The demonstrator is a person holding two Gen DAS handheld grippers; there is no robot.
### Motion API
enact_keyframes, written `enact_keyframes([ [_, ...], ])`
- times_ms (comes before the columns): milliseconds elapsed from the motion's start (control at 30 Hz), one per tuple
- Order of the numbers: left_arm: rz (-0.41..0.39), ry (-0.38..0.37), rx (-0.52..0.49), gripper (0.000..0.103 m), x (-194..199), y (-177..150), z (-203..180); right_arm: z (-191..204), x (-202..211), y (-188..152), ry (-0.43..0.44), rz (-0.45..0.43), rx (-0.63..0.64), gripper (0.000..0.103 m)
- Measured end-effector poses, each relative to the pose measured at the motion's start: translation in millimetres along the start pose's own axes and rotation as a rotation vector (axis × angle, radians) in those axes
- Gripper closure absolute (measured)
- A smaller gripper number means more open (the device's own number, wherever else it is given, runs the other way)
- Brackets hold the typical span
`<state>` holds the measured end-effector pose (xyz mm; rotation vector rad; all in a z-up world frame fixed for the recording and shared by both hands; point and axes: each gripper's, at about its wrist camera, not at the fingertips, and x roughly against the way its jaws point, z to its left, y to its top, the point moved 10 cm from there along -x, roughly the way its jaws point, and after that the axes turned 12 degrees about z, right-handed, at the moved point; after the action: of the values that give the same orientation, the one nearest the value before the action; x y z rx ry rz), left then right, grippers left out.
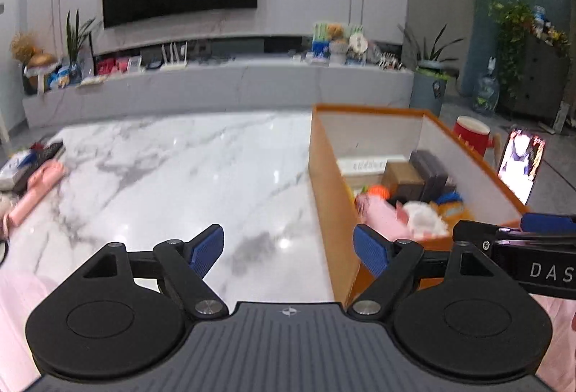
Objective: Organize objects
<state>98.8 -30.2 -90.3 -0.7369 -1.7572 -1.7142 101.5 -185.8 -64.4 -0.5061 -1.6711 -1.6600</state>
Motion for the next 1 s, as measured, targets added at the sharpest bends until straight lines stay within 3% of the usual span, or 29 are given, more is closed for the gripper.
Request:
enact_keyframes([
  [333, 0.042, 0.016, -0.002, 0.008, -10.8, -11.4, 2.3, -6.6, -22.2, -14.0, 0.004, 0.038, -0.039, 0.016],
  [1000, 0.040, 0.035, -0.026, 0.008, 0.0, -10.1, 6.5, -1.3, -27.6, -15.1, 0.010, 0.048, -0.018, 0.016],
])
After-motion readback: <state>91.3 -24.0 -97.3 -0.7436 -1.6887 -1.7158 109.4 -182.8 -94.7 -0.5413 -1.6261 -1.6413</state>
